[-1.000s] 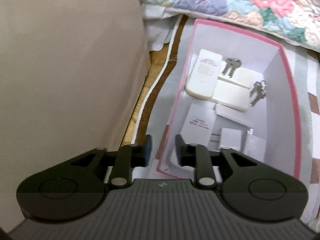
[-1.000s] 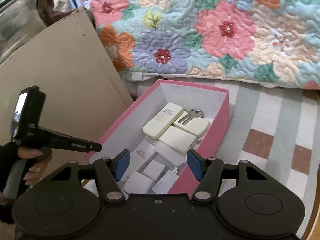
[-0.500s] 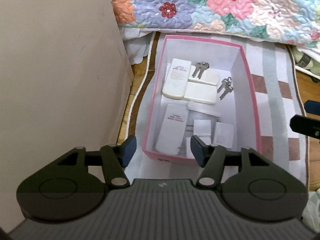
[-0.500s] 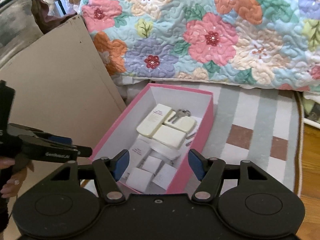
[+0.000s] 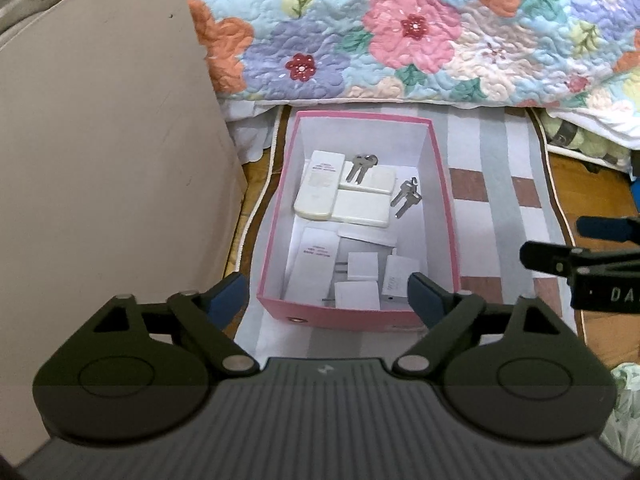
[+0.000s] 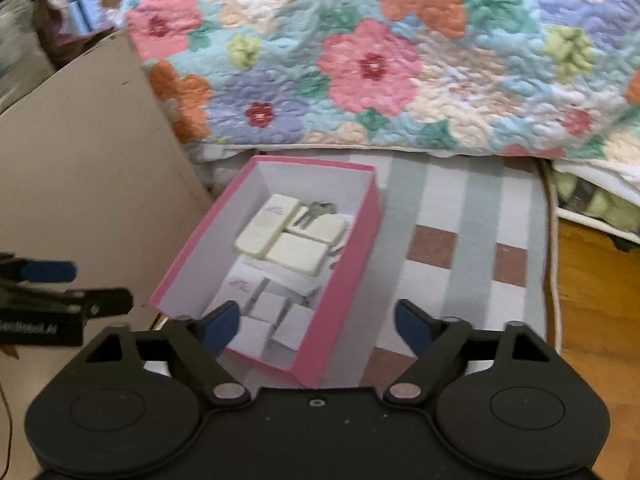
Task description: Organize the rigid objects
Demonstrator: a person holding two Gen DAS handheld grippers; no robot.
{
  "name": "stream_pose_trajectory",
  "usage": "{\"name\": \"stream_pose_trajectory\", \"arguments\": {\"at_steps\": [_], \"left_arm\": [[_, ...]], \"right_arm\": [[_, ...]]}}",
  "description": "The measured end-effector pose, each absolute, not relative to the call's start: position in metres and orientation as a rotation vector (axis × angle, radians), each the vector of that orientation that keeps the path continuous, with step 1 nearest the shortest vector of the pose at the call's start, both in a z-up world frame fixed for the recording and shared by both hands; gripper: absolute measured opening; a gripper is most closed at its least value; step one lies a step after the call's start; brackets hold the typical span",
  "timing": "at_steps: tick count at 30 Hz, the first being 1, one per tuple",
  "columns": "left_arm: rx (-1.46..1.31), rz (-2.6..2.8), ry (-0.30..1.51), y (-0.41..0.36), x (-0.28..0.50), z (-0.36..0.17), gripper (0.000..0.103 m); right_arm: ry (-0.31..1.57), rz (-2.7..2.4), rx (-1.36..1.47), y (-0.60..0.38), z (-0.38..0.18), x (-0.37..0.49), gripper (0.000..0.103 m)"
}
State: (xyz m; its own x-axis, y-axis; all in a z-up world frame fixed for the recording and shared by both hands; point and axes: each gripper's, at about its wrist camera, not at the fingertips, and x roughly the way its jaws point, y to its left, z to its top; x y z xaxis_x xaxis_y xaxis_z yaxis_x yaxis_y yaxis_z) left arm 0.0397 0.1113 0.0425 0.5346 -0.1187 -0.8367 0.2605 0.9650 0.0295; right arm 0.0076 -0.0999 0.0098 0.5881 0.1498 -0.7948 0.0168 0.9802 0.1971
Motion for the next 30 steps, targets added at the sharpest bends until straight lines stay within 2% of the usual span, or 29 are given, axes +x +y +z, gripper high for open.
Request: {"name": "stream_pose_trajectory", "arguments": {"at_steps": [1,7,14,30], "left_arm": [[0.158,-0.227,0.993,0.11,0.041,0.041,0.092],[0.17,-0.211,1.054,0.107,0.046,0.038,0.092],[0.265,-0.161,1.111,0.093,0.047,0.031,0.093],[0.238,-0.167,1.201,0.083,0.045,0.023,0.093]], "right_arm": [[0.943,0.047,0.188,-0.101,0.011,0.008,0.097],[0.898,-0.008,0.177,-0.107,0.017,0.001,0.099],[0.987,-0.08,0.125,-0.103,0.024,0.002,0.099],[1.113,-0.082,0.239,-0.112,0.023,-0.007,0.099]]}}
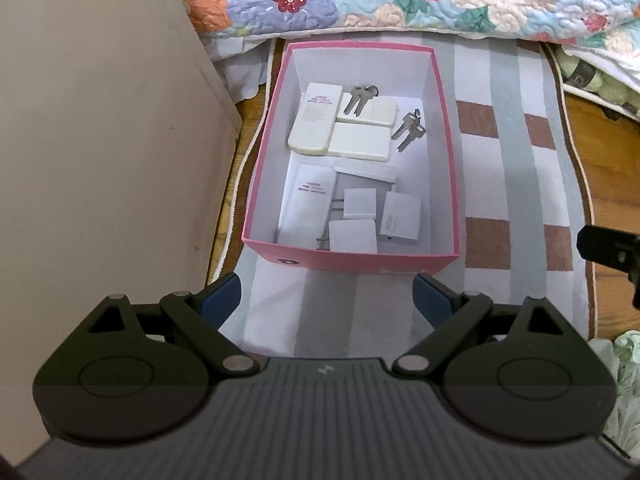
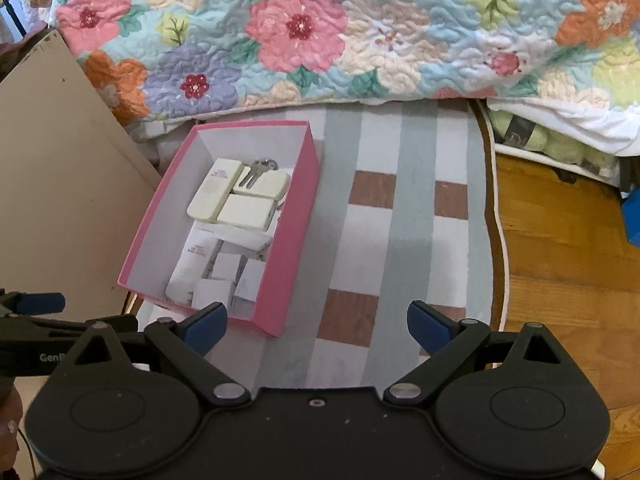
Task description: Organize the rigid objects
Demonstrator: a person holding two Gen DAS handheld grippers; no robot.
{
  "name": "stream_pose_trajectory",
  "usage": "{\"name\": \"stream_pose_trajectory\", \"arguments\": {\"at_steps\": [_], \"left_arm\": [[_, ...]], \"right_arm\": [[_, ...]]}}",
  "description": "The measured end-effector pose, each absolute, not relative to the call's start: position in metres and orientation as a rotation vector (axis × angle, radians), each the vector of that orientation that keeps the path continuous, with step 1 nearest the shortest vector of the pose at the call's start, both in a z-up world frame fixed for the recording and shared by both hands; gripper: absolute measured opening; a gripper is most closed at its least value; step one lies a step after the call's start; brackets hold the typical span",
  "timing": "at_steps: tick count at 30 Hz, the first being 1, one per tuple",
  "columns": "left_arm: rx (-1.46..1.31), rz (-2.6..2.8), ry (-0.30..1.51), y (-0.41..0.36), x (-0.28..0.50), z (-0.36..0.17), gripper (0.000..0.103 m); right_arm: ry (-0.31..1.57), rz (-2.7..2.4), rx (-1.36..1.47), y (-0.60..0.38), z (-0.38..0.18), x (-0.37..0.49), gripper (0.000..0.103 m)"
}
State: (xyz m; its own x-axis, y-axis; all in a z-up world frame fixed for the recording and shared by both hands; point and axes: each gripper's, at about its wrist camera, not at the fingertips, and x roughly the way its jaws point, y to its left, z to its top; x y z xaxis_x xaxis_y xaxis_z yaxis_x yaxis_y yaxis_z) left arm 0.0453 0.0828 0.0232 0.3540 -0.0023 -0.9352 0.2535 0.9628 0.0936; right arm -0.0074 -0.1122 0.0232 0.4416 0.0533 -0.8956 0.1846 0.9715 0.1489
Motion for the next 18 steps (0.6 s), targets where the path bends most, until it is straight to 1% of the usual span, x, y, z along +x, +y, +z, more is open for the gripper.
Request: {"name": "stream_pose_trajectory", "arguments": {"at_steps": [18], "left_arm": [[0.311,-0.201,1.16,0.062,0.03,0.029,0.093]], "right_arm": [[1.099,-0.085,0.245,-0.122,0.023,-0.012,0.099]]}}
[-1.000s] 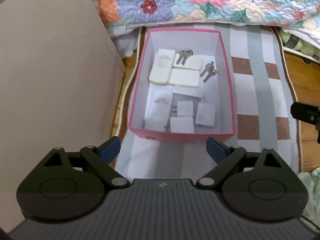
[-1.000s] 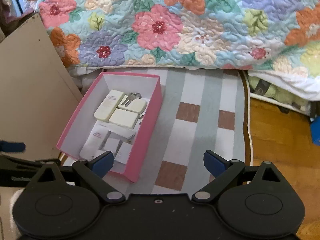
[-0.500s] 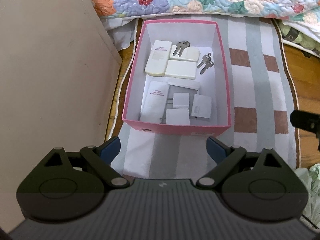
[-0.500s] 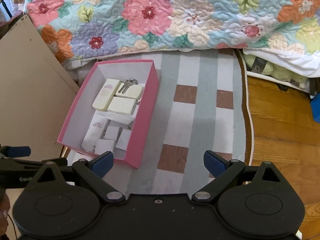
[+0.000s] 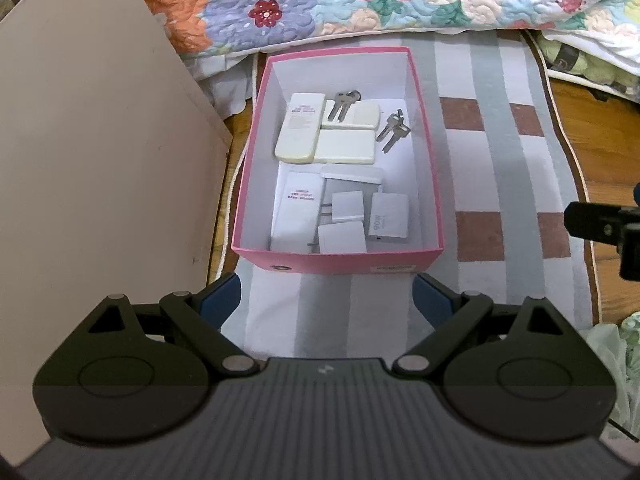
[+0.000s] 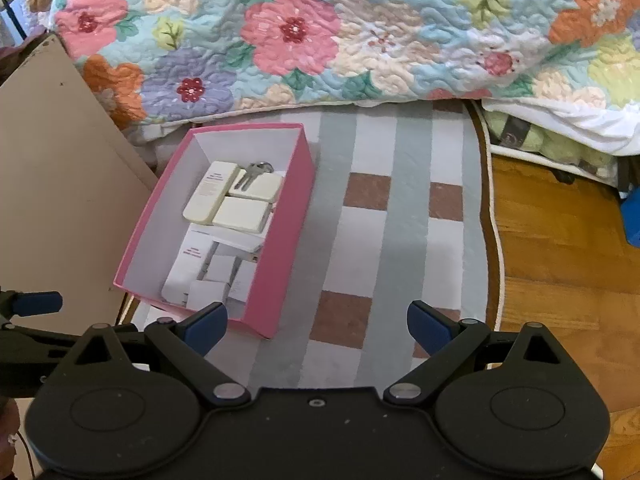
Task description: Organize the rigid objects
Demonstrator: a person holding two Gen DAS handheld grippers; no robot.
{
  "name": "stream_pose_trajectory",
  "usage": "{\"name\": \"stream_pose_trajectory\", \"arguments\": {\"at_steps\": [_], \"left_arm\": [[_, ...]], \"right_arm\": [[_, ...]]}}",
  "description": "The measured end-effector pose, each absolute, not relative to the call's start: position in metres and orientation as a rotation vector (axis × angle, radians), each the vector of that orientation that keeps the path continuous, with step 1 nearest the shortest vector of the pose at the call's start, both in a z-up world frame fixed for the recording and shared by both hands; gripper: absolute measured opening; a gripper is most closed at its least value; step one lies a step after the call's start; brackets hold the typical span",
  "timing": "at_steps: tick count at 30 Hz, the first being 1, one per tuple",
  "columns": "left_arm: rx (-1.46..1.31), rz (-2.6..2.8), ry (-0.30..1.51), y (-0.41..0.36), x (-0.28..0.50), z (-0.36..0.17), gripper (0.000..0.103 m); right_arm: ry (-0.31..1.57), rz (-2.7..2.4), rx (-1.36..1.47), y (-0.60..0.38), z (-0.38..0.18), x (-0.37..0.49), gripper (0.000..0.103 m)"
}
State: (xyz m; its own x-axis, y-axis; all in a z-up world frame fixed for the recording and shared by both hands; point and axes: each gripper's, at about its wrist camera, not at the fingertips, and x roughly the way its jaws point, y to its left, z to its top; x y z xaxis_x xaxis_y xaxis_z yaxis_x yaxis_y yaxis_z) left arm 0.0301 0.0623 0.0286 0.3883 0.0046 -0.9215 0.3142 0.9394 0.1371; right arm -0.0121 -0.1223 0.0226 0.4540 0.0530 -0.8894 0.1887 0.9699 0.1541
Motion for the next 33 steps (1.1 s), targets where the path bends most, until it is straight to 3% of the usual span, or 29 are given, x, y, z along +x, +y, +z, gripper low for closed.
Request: {"name": "stream_pose_trajectory", "arguments": {"at_steps": [33], "left_arm": [[0.204,-0.176,1.205,0.073,0.04,0.017,0.093]], "right_arm": [[1.158,-0.119,0.207,-0.128,0.009,-0.011,0.099]]}}
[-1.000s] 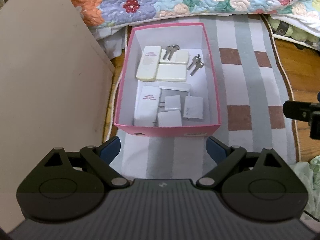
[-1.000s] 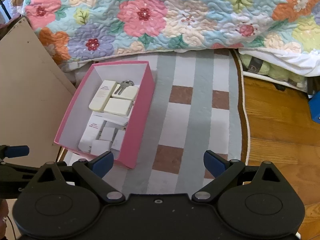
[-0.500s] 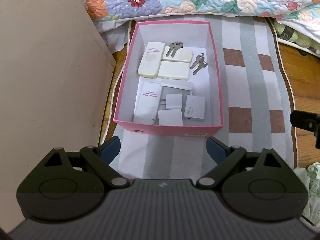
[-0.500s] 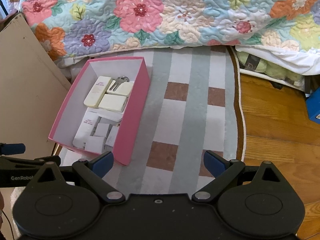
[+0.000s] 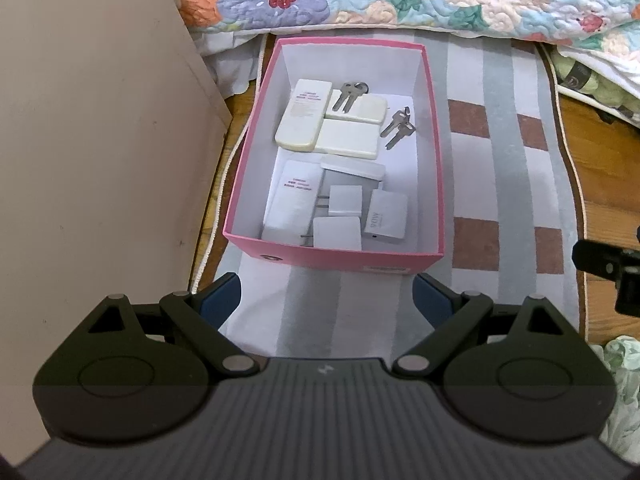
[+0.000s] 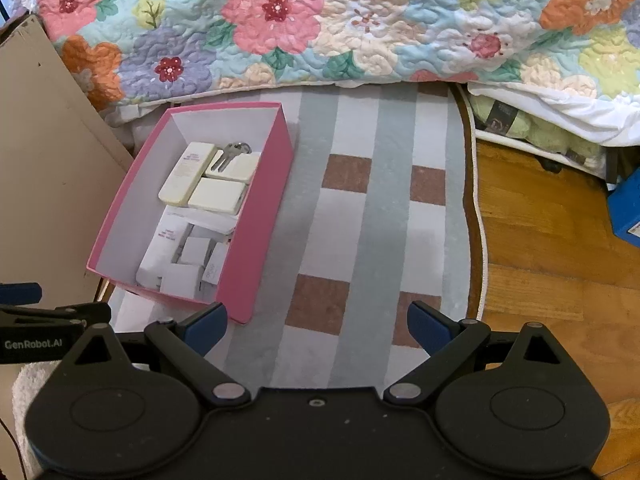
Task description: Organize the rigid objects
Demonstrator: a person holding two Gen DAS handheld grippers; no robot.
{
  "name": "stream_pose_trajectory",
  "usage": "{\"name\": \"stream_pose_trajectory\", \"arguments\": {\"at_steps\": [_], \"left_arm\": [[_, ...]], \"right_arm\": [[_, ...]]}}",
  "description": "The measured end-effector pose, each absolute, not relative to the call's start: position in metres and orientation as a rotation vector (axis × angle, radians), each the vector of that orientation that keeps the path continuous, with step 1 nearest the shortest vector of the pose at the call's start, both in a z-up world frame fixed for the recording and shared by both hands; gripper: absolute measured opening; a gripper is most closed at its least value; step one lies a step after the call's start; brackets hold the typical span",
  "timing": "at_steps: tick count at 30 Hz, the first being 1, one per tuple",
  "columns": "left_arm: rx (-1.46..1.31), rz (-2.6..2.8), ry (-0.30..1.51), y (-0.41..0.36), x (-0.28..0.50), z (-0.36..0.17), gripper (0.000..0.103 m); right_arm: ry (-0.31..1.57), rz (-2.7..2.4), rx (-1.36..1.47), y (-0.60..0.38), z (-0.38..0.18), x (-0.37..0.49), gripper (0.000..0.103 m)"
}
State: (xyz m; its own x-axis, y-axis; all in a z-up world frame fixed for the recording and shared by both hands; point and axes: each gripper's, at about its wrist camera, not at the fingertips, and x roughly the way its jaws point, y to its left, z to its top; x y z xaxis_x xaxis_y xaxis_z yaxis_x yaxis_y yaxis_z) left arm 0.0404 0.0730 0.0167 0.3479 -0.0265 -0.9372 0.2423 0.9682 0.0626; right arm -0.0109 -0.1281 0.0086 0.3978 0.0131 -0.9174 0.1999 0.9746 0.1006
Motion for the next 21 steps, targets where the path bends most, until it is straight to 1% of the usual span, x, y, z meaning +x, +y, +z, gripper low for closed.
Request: {"name": "stream_pose_trajectory", "arguments": {"at_steps": [9,16,18,21], "left_arm": [[0.216,-0.171,1.234,0.0701,0.0397,0.0092,0.093],[0.246,-0.164,1.221,0.066,0.0378,0.0095,0.093],[0.242,-0.161,1.212,0.0668,0.0382,0.0111,0.093],[0.267,-0.14,1.142,0.0674,0.0342,0.0166,0.093]], "right_arm": [[1.17,-0.113,0.205,-0.1277,0.0064,-0.0097,0.099],[1.17,-0.114,0.204,-0.128,0.0065,-0.0102,0.099],[1.171,-0.115,0.204,-0.1279,0.0065,-0.0102,0.099],[1.173,-0.115,0.203,-0.1294,0.0058,-0.0102,0.099]]}}
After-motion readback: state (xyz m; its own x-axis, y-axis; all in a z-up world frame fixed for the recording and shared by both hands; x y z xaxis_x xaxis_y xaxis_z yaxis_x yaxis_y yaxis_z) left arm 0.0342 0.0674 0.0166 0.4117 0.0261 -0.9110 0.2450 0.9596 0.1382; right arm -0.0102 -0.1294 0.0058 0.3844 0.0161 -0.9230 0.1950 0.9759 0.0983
